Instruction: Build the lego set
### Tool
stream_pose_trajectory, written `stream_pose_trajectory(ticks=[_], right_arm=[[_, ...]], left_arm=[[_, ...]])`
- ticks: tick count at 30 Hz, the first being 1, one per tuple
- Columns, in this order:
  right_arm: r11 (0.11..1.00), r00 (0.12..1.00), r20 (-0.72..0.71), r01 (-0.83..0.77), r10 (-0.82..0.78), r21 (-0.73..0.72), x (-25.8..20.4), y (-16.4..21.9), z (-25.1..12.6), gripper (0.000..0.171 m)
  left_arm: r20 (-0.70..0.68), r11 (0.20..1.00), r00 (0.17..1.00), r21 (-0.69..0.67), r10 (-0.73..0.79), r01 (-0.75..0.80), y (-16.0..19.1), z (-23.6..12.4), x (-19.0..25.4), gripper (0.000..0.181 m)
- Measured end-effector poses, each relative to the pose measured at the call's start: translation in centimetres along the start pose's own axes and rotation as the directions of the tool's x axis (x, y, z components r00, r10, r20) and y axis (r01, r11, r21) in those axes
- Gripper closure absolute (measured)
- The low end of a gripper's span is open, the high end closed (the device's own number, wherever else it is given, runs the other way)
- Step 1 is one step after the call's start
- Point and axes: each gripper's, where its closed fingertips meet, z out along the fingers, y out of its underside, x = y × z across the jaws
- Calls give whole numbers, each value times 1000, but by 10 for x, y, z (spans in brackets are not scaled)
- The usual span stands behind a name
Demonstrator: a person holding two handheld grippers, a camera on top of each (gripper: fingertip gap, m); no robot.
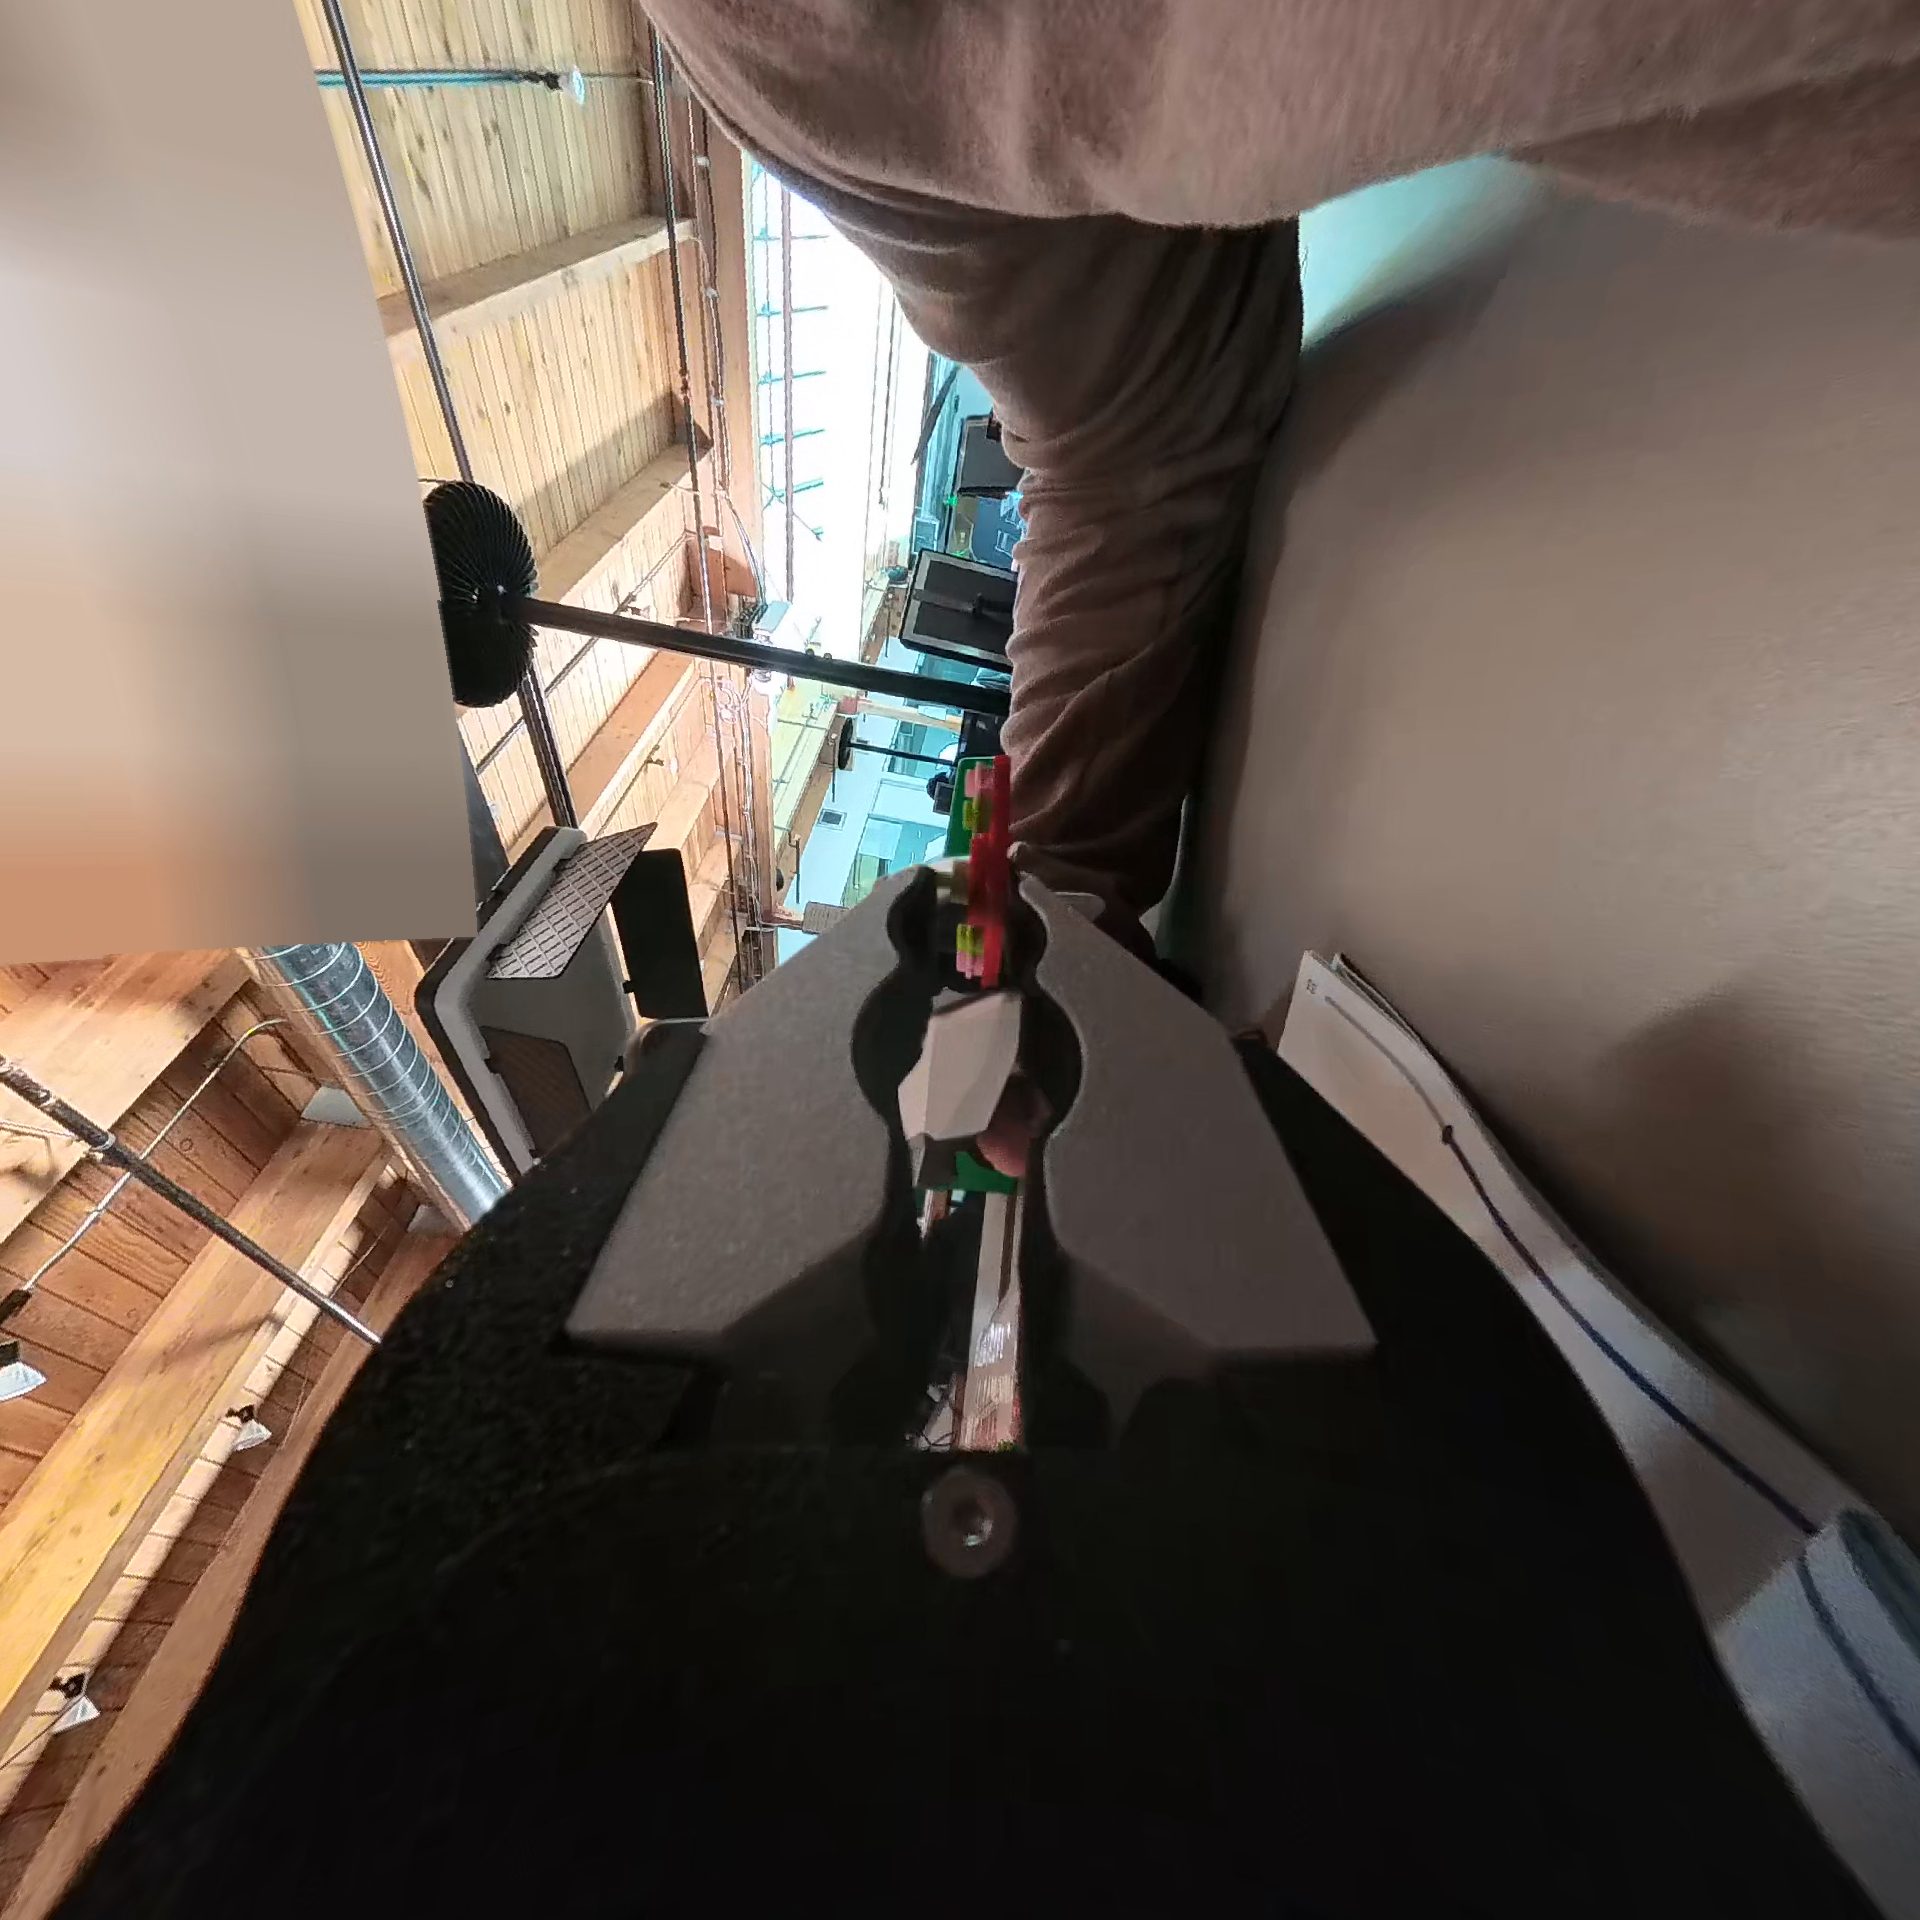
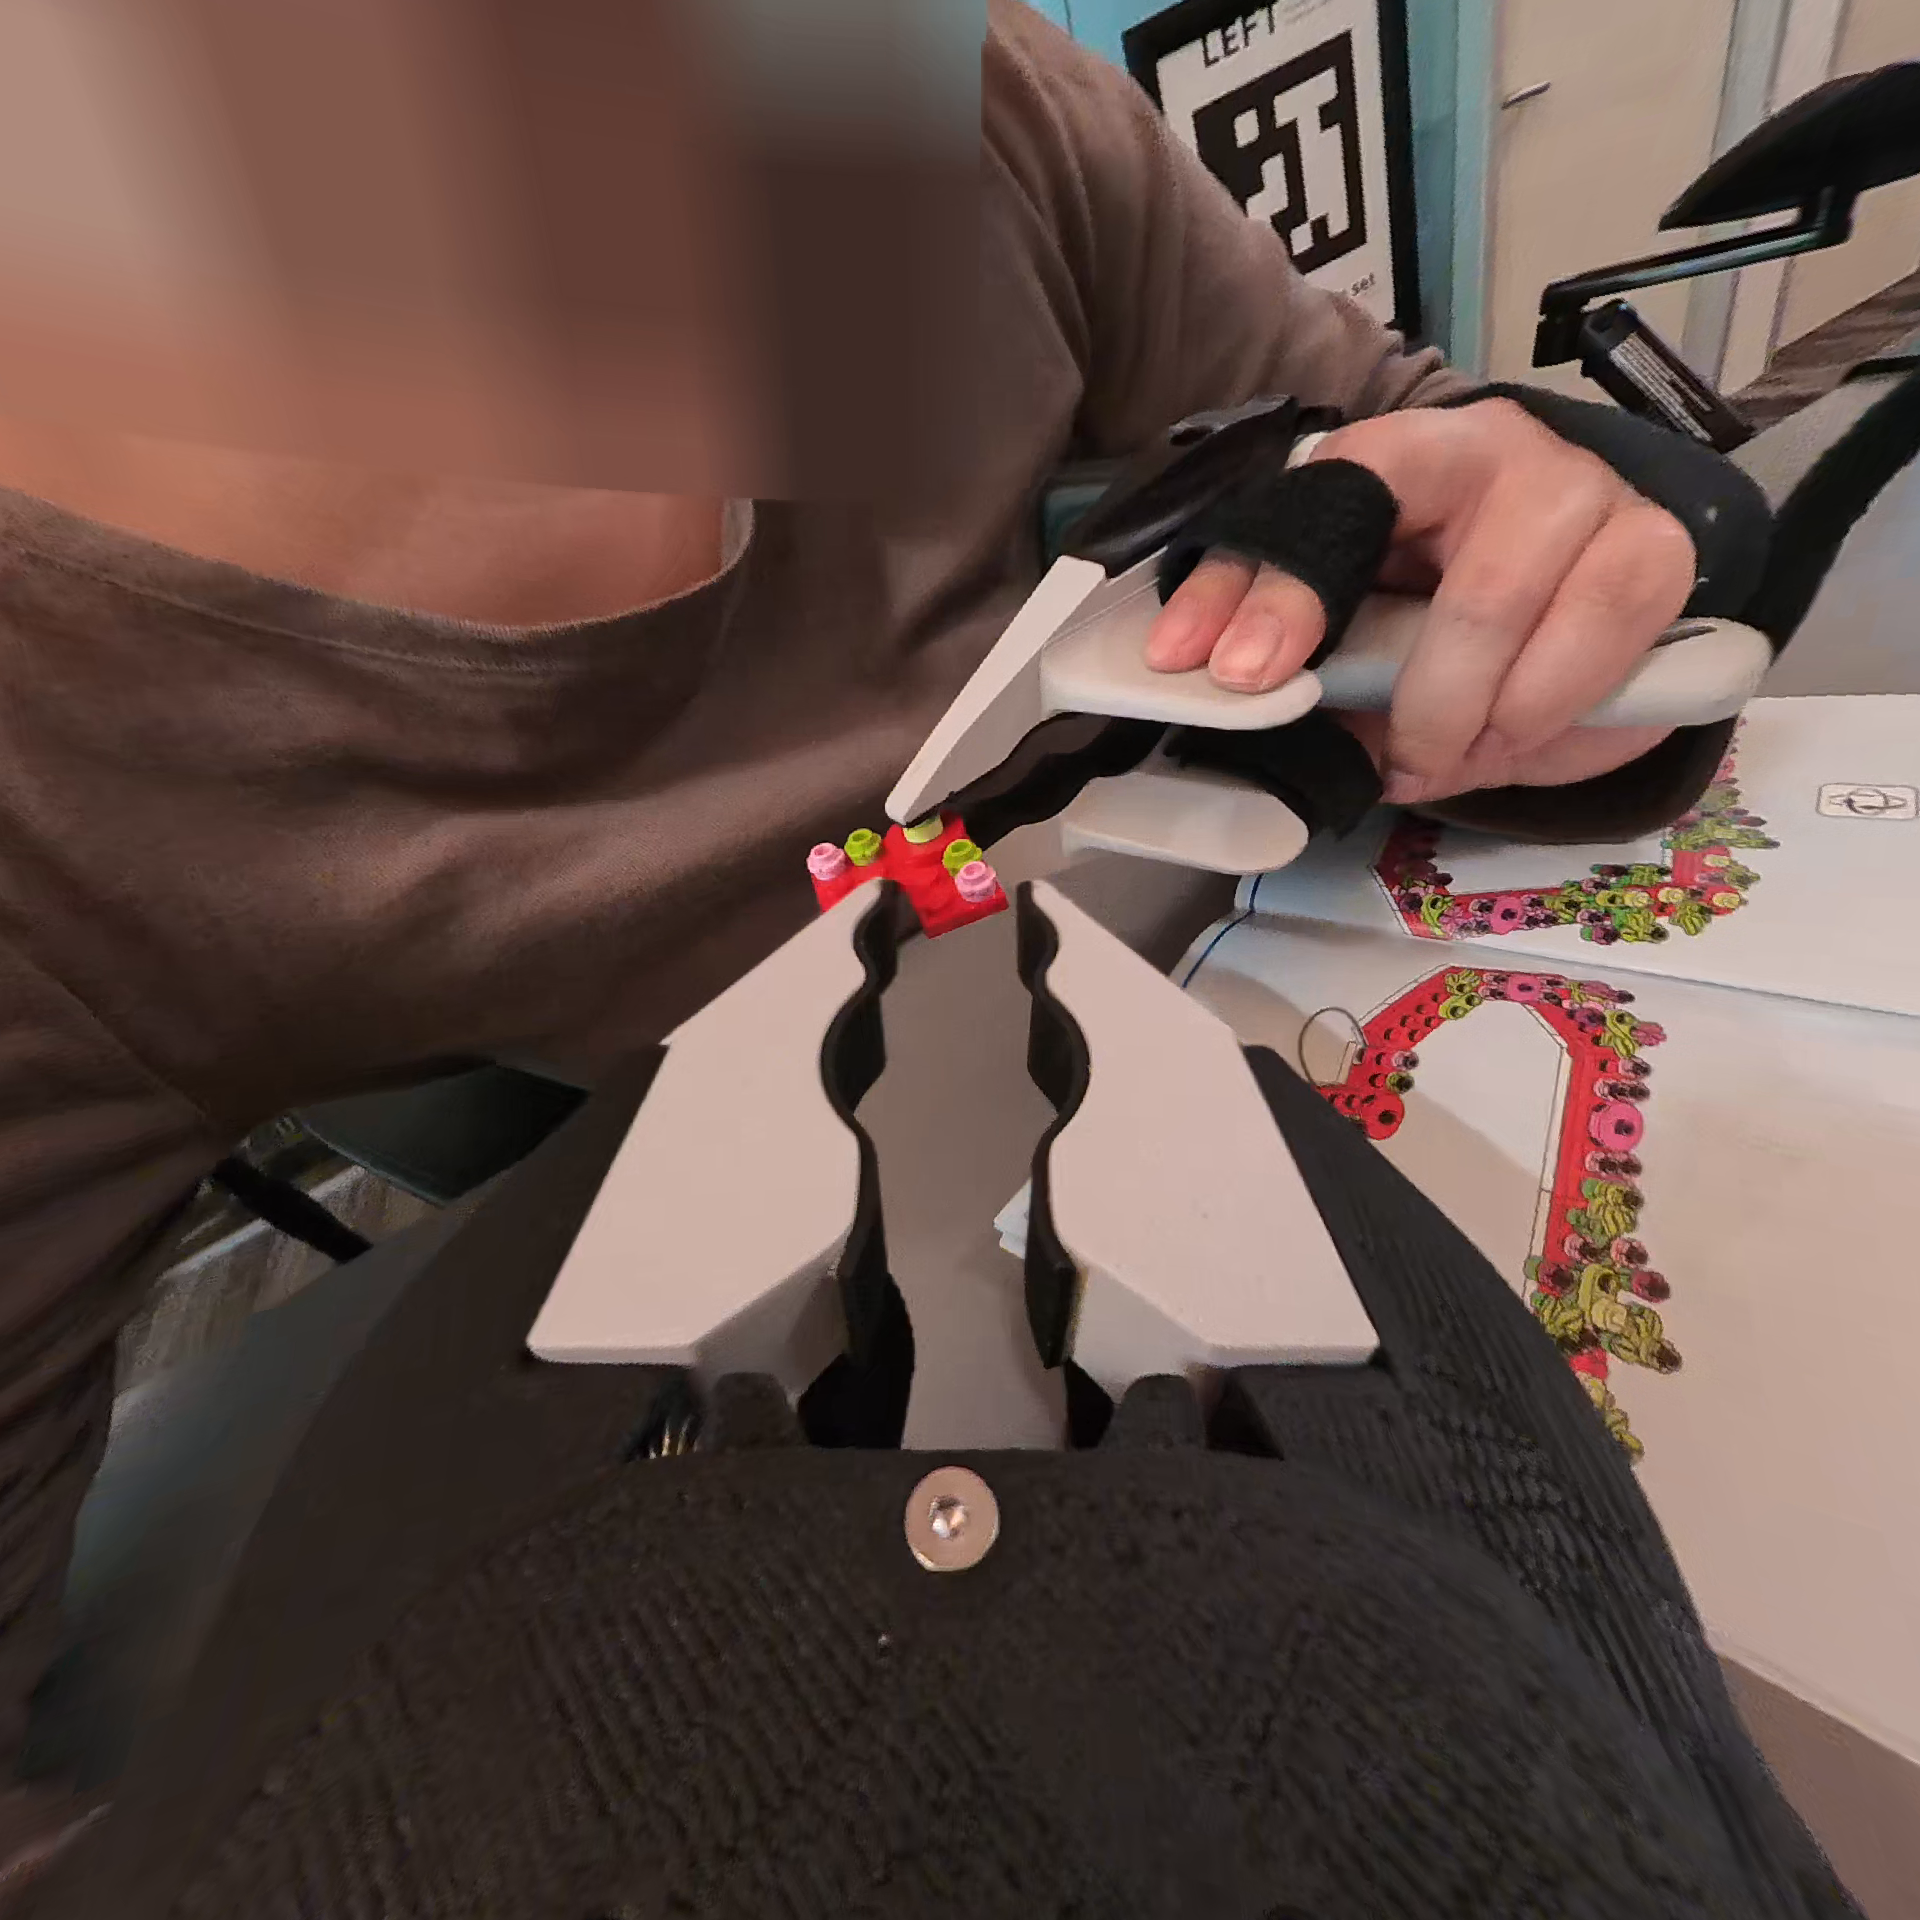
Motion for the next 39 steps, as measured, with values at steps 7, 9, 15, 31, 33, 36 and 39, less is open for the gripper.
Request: stream_pose_trajectory(ticks=[7, 9, 15, 31, 33, 36, 39], right_arm=[[1000, 999, 22, 24, -23, -18, -5, 2, 3, 155], [999, 999, 2, 34, -34, -8, -4, 1, 2, 155], [998, 971, -236, 44, -34, 37, 9, -7, -31, 157], [963, 278, -934, -211, 226, 170, 46, 52, -113, 156], [955, 218, -947, -235, 236, 183, 43, 59, -112, 156], [953, 153, -965, -250, 214, 172, 40, 64, -110, 156], [951, 104, -978, -273, 183, 149, 39, 69, -110, 156]], left_arm=[[-2, 1000, 1000, 18, 1, -1, -6, 1, 1, 171], [8, 1000, 1000, 3, 2, -2, -3, 0, 0, 171], [16, 989, 994, -93, -111, 112, 20, 2, -3, 138], [111, 639, 709, -355, -696, 683, 90, 2, -1, 128], [111, 654, 731, -371, -674, 659, 91, 2, 2, 130], [107, 658, 746, -401, -657, 637, 93, 2, 5, 132], [102, 649, 736, -403, -669, 646, 93, 3, 6, 133]])
